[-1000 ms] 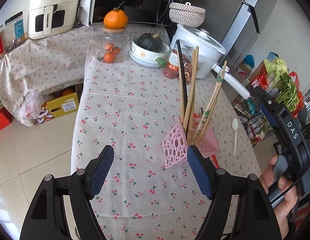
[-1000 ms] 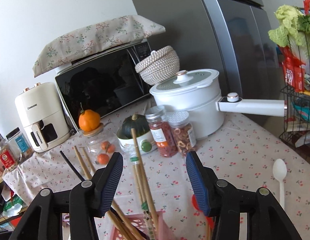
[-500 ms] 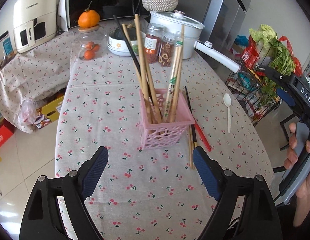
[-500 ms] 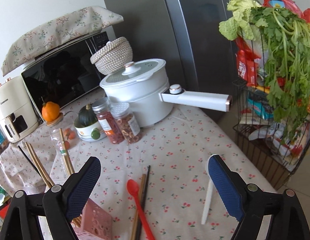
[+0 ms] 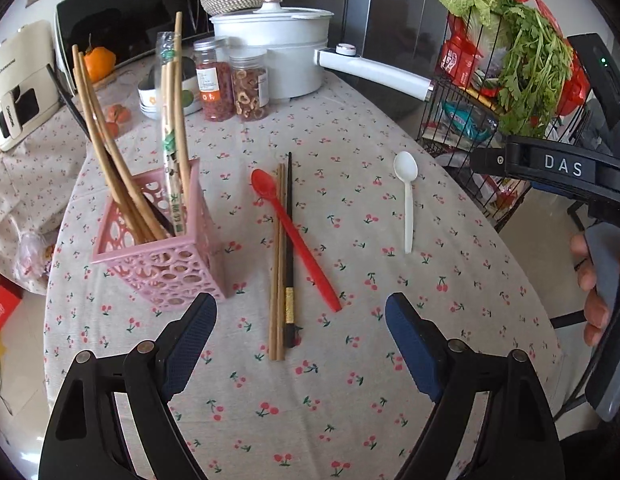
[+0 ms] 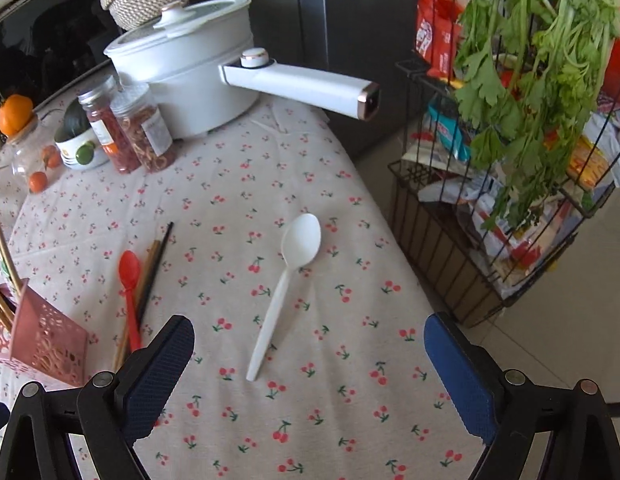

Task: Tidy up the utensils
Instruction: 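Move the left tool to the red spoon and grasp its handle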

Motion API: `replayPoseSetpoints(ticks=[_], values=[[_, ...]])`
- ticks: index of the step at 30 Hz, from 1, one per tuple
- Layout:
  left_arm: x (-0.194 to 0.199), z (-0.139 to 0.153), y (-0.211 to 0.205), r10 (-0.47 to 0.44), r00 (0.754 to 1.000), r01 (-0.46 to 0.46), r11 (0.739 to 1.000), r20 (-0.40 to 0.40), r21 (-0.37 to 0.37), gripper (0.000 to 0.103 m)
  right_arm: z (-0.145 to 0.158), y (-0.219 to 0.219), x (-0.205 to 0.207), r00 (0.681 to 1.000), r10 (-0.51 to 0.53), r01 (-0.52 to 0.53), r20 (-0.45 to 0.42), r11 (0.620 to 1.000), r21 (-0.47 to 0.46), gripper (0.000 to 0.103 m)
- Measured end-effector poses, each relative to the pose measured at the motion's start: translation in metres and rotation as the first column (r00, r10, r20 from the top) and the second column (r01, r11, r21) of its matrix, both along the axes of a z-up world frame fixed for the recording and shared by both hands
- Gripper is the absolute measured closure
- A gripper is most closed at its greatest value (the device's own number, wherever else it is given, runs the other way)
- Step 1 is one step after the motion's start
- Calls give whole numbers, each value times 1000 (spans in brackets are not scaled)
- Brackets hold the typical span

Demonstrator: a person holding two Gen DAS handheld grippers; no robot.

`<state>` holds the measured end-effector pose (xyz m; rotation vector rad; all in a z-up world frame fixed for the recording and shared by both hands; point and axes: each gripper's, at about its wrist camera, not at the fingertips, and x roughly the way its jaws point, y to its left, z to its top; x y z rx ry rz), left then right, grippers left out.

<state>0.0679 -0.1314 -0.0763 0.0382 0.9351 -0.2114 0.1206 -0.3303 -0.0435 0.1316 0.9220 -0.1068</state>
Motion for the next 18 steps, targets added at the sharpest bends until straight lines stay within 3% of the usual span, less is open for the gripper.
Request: replayPoseSetpoints(ticks=[4,8,12,18], values=[[31,-16,-22,108,994,-107,993,28,-58,22,-5,-17,8,1000,-8,9,-24,999,36,7],[67,-33,-39,200,978,-199,980,66,-12,35,-17,-30,18,997,-22,25,-70,999,43,7],[103,-47,-44,290,954,-293,956,72,34,36,-30,-46,28,993,-57,65,-103,995,76,7],[146,-61,-28,419,908,-419,907,25,29,37,-47,-64,39,984,-111,131,-142,981,141,7]])
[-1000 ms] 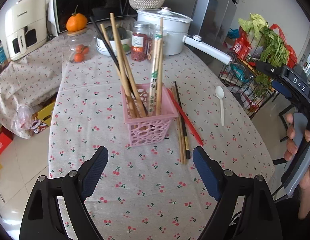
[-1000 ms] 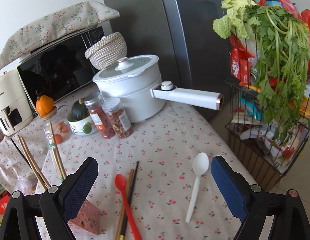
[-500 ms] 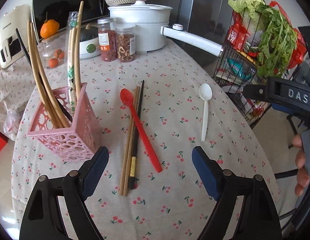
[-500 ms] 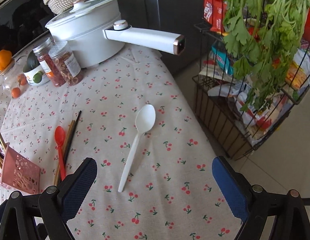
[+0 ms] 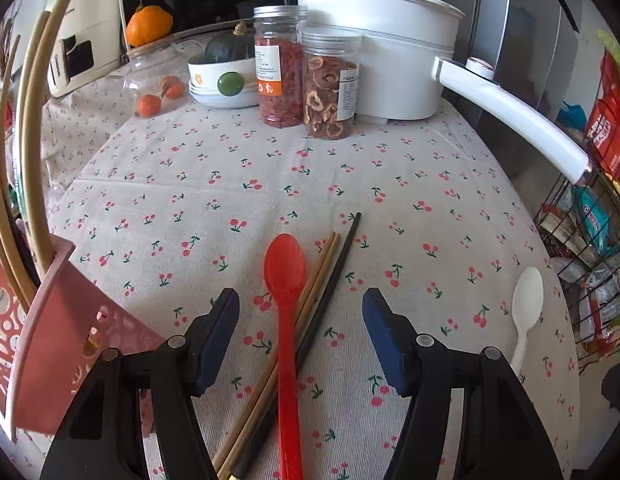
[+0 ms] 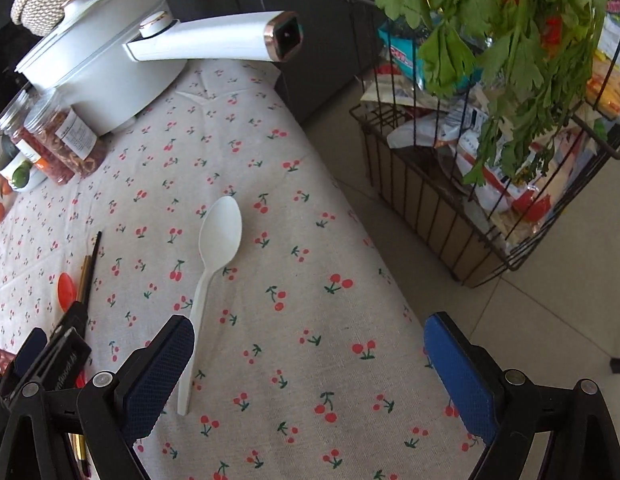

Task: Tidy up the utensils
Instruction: 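Move the left tool to the red spoon and grasp its handle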

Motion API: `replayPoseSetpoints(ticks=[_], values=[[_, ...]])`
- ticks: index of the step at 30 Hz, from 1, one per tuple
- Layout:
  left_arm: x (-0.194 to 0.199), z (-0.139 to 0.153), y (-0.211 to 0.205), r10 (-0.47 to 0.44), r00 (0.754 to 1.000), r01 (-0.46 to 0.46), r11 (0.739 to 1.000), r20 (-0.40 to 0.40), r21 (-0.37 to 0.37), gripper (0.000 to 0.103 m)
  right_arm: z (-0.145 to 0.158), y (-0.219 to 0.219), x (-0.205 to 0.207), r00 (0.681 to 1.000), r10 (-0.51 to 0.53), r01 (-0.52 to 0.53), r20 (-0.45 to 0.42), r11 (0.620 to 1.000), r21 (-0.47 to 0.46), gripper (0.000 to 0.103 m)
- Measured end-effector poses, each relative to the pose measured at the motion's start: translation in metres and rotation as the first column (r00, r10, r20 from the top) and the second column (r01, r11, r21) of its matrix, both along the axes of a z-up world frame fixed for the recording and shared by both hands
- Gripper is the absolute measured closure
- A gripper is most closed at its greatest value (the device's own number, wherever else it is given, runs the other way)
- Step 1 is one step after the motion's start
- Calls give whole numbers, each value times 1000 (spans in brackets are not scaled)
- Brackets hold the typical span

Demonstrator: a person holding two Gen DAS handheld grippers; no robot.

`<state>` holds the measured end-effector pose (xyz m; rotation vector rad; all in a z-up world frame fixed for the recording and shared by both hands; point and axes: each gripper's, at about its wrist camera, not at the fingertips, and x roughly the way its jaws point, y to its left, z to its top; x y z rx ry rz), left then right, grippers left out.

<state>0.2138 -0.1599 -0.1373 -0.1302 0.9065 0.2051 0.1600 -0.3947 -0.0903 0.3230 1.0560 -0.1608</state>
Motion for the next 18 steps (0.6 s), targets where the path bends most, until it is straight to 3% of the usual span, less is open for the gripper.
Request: replayPoseSetpoints(ticks=[3,7,9,13,16,18], values=[[13,-7,11,38,999,-40,998,-31,-50,37,-5,-2,2,1000,-9,10,-12,999,36,7],[19,-15,15,45,997,-50,996,-63,-81,45,-6,1,6,1000,2,-1,-9,1000,26,7],[21,-16,11,21,997,-26,998,-67,-61,51,-7,0,8,1000,1,-1,-8,1000,29,7],[20,-13,7,-26,997,21,997,-73,-77,83,-12,-1,12,1000,-14,14,-17,999,45,7],[18,-8,5,-74,995,67,993,-70,-100,92,-17,-2,14,999,-23,25,-22,998,65,7],[16,-3,2,-128,989,118,984,-70,-135,93,-20,-3,15,999,-30,32,-25,997,72,7]])
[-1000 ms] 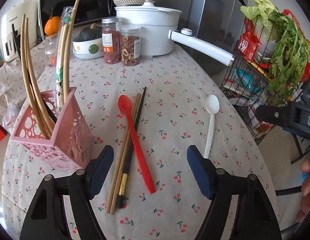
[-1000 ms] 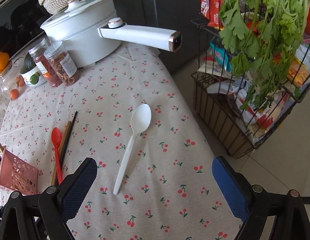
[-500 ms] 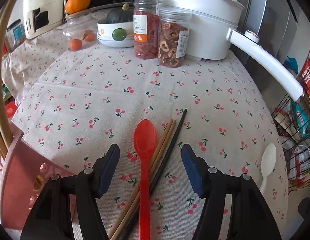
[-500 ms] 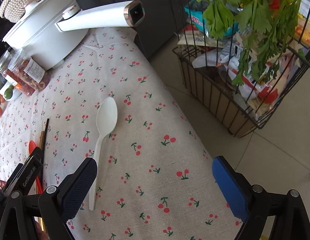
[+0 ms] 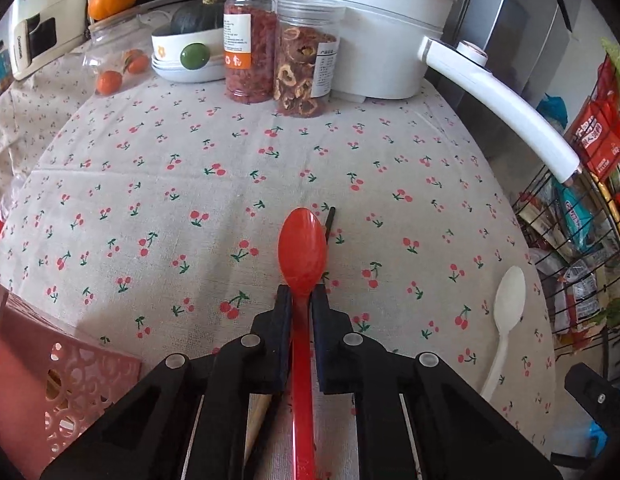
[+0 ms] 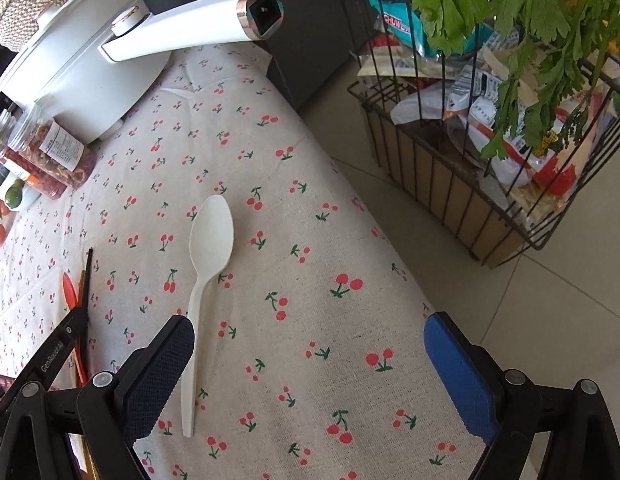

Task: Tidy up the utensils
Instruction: 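Move the left tool to the red spoon and grasp its handle, then carry the red spoon into the pink basket with the left tool while the right tool grasps the white spoon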

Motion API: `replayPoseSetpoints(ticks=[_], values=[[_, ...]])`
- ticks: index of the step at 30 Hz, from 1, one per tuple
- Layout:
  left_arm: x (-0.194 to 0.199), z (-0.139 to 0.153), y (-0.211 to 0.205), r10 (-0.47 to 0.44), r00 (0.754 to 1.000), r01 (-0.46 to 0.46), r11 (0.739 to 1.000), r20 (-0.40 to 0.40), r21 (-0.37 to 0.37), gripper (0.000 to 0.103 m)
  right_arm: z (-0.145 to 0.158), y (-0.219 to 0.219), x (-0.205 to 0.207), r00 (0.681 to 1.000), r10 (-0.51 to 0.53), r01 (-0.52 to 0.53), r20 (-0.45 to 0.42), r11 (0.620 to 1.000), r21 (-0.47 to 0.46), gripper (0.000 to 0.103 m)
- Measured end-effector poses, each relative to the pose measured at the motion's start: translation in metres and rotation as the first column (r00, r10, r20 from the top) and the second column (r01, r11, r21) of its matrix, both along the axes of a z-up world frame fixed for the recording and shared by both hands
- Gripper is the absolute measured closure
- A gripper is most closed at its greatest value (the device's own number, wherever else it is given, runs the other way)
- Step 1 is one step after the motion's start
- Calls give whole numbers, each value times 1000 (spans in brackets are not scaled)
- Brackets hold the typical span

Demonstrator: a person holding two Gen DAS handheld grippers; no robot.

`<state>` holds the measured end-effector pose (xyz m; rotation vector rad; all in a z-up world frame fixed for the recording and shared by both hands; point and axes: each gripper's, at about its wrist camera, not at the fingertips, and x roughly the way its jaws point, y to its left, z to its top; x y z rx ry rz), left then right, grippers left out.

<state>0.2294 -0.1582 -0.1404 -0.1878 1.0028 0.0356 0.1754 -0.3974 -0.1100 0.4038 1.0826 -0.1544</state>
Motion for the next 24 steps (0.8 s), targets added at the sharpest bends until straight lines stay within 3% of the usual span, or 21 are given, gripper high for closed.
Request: replayPoseSetpoints(ticks=[3,9,14,18,24], values=[[-8,11,-6,-96,995,97,994,11,-59,93,-4,-1,4,1000,-11,11,0,1000,12,7],[-35,45,-15,-229,972,234,966,60,-109,93,-14,2,15,999,-32,32,-4,998,60,7],[-70,79,-15,-330,937,342,934,118,-107,94,-23,12,28,1000,-28,28,9,997,78,18],[-97,101,-4,-389,908,404,912,154,-78,94,-26,29,40,999,4,-5,36,1000,11,19],[-128,127,27,-415,890,434,898,189,-74,94,-33,55,60,997,67,-63,36,994,-90,29]])
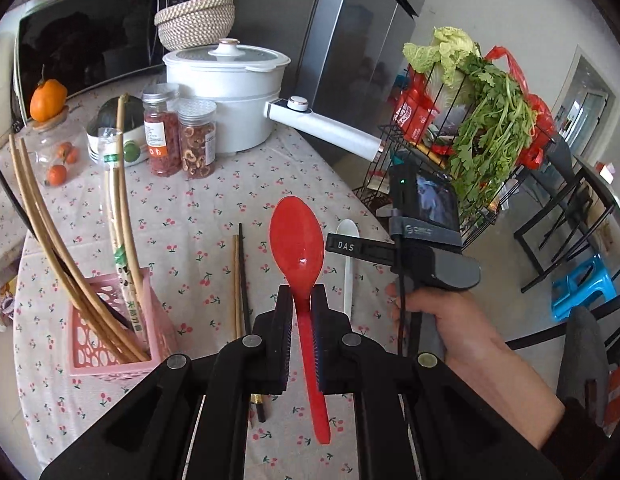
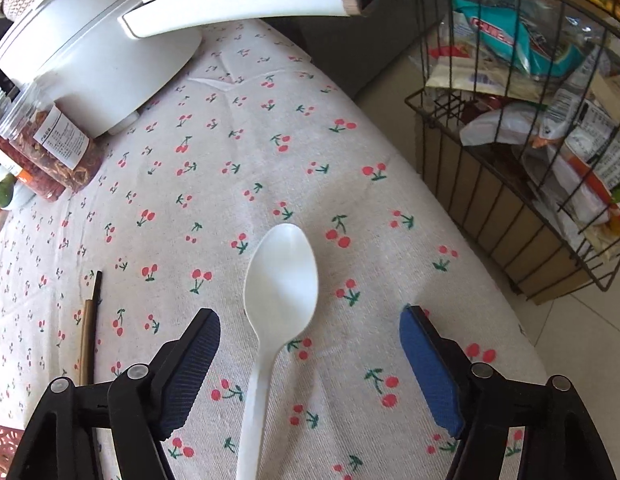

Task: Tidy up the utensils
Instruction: 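Carry the red spoon into the pink basket with the left tool while the right tool grasps the white spoon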

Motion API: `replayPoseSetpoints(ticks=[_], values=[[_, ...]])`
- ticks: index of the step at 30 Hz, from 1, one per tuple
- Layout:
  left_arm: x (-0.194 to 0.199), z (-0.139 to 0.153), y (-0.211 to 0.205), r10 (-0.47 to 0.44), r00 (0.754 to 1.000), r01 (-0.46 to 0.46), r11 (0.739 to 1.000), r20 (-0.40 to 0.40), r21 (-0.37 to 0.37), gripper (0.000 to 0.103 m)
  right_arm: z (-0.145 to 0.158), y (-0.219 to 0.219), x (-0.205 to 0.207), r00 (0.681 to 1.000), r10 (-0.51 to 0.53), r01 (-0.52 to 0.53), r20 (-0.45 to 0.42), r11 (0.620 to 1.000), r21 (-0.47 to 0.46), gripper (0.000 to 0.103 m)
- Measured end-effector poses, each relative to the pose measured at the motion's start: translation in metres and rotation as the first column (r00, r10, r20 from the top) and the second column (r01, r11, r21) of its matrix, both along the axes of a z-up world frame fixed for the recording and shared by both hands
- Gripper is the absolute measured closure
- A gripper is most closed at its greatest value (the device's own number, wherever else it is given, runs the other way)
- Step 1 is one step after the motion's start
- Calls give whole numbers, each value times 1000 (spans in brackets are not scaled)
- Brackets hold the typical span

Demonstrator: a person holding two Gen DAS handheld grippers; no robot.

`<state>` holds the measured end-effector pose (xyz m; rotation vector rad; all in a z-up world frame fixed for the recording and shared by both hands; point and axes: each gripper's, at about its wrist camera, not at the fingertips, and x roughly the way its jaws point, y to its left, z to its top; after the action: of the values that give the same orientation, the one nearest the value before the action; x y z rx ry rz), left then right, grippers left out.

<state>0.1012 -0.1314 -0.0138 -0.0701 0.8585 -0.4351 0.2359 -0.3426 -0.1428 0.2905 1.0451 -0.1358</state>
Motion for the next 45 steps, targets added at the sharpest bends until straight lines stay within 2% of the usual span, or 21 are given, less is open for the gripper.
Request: replayPoseSetpoints(ticks=[1,2,3,4,9,15,21,27,31,35,39,45], values=[[-4,3,6,-2,1000,2,1000,5,-3,94,0,6,2,1000,9,-9,2,998,-54,32],[-8,6,11,-3,1000,3,1000,9,-6,94,-2,13,4,1000,23,-23,-5,994,-108,44],[-11,8,16,-4,1000,4,1000,14,-10,94,-3,19,5,999,36,-37,-11,985,-167,51],[-14,12,21,-4,1000,4,1000,20,-13,94,-3,24,6,999,52,-53,-10,979,-196,66],[-28,29,45,3,998,-1,999,57,-43,94,3,25,1,999,50,-51,-5,986,-157,67],[-48,52,75,28,989,-16,996,143,-83,94,48,20,-24,989,49,-39,142,996,-75,67],[-61,77,104,74,977,-42,986,202,-160,94,101,23,-67,954,44,-53,295,998,22,67],[-63,94,128,164,942,-114,977,293,-180,94,136,32,-100,916,-2,-51,401,991,122,67],[-58,95,148,239,919,-180,962,313,-206,94,149,45,-112,895,18,-76,446,991,113,67],[-50,90,161,300,886,-241,950,355,-200,94,156,60,-117,880,52,-100,473,992,76,67],[-38,73,160,320,850,-285,948,418,-145,94,157,71,-119,872,88,-125,481,991,46,66],[-16,50,151,285,849,-270,958,446,-99,94,156,85,-120,862,137,-151,488,988,-11,66]])
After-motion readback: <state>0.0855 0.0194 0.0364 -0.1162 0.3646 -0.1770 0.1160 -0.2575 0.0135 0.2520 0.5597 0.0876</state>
